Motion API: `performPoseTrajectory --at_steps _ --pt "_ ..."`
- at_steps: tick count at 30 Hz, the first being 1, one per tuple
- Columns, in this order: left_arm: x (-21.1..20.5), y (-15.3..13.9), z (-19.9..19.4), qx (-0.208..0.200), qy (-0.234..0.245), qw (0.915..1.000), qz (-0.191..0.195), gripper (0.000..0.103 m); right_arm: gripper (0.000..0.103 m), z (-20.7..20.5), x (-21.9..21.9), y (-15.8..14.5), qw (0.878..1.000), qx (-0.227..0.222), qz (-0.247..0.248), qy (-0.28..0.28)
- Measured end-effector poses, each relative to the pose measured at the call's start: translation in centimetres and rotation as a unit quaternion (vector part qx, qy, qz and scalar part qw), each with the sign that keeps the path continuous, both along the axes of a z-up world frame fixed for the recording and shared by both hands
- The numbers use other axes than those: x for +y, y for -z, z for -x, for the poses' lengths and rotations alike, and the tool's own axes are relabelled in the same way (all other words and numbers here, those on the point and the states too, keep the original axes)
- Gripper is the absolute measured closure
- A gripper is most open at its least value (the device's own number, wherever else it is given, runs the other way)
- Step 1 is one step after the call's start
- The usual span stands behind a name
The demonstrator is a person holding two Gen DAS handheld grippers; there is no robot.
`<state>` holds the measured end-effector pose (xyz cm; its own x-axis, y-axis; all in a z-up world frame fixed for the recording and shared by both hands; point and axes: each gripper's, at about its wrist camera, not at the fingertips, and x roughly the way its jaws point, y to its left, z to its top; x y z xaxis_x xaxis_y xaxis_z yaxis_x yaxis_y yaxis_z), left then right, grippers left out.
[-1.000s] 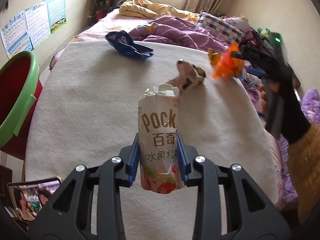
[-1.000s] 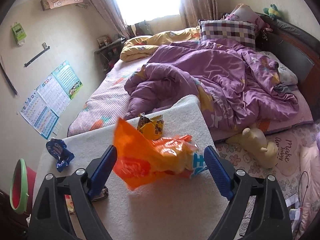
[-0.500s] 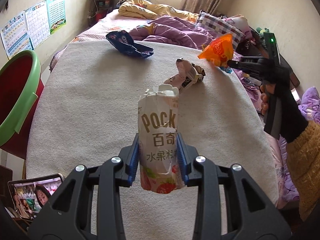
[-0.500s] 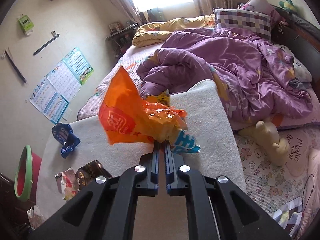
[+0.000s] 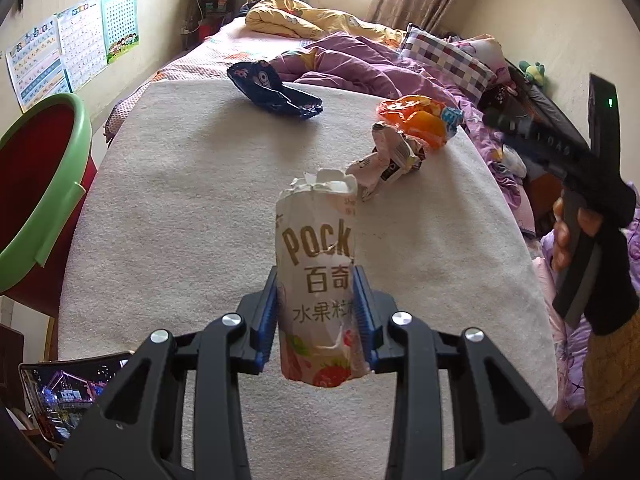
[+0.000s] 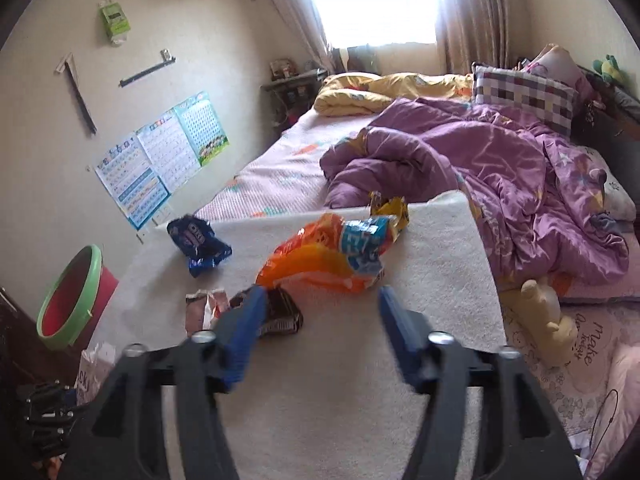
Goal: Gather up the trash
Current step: 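Grasp the white Pocky bag with the left tool while the right tool grasps the orange bag, then carry the Pocky bag and orange bag toward the green bucket with both tools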
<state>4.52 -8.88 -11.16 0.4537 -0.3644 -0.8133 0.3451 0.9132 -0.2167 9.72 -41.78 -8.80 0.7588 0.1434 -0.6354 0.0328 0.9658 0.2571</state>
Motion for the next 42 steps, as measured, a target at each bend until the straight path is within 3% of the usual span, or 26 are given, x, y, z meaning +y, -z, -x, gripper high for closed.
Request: performPoseTrajectory --at_steps 4,12,13,14,15,18,23,31,36,42 --pt "-0.2 0.1 0.1 0.001 0.006 1.0 -0.001 0.07 0.025 -3.6 -2.0 1.0 1.0 0.024 -0.007 0.016" --pt "0.5 0.0 0.3 0.002 -0.008 1.0 -0.006 0.07 0.025 -8.6 -4.5 5.5 0.985 0.093 -0.138 0.05" --pt "0.6 0.1 0.3 0.003 -0.009 0.9999 -0.007 0.07 0.033 -8.9 -4.5 6.0 0.982 0.102 -0.151 0.048" --pt "0.7 0.2 0.3 0.004 -0.011 0.9999 -0.007 0.07 0.053 -9.0 -4.4 6.4 0.981 0.113 -0.154 0.045" --pt "0.8 0.2 0.3 0.006 -0.013 0.9999 -0.008 0.07 0.055 -9.1 -4.2 6.7 0.98 0.119 -0.154 0.044" --pt "1.1 0.3 0.3 0.007 -0.017 0.9998 -0.007 0.07 0.061 -8.1 -4.2 6.2 0.979 0.1 -0.173 0.044" --pt "1.3 0.7 0.1 0.011 -0.018 0.9998 -0.001 0.07 0.062 -4.5 -3.6 3.8 0.979 0.063 -0.187 0.05" --pt "0.4 2.2 -0.6 0.035 0.0 0.9994 -0.006 0.069 0.061 1.3 0.6 1.2 0.991 0.034 -0.131 0.023" --pt "-0.4 3.1 -0.6 0.048 0.02 0.9986 -0.007 0.07 0.061 3.3 1.8 0.2 0.99 0.01 -0.137 0.034" --pt "-0.2 2.4 -0.2 0.036 0.025 0.999 0.0 0.07 0.061 4.2 3.5 -1.5 0.991 -0.012 -0.131 0.029"
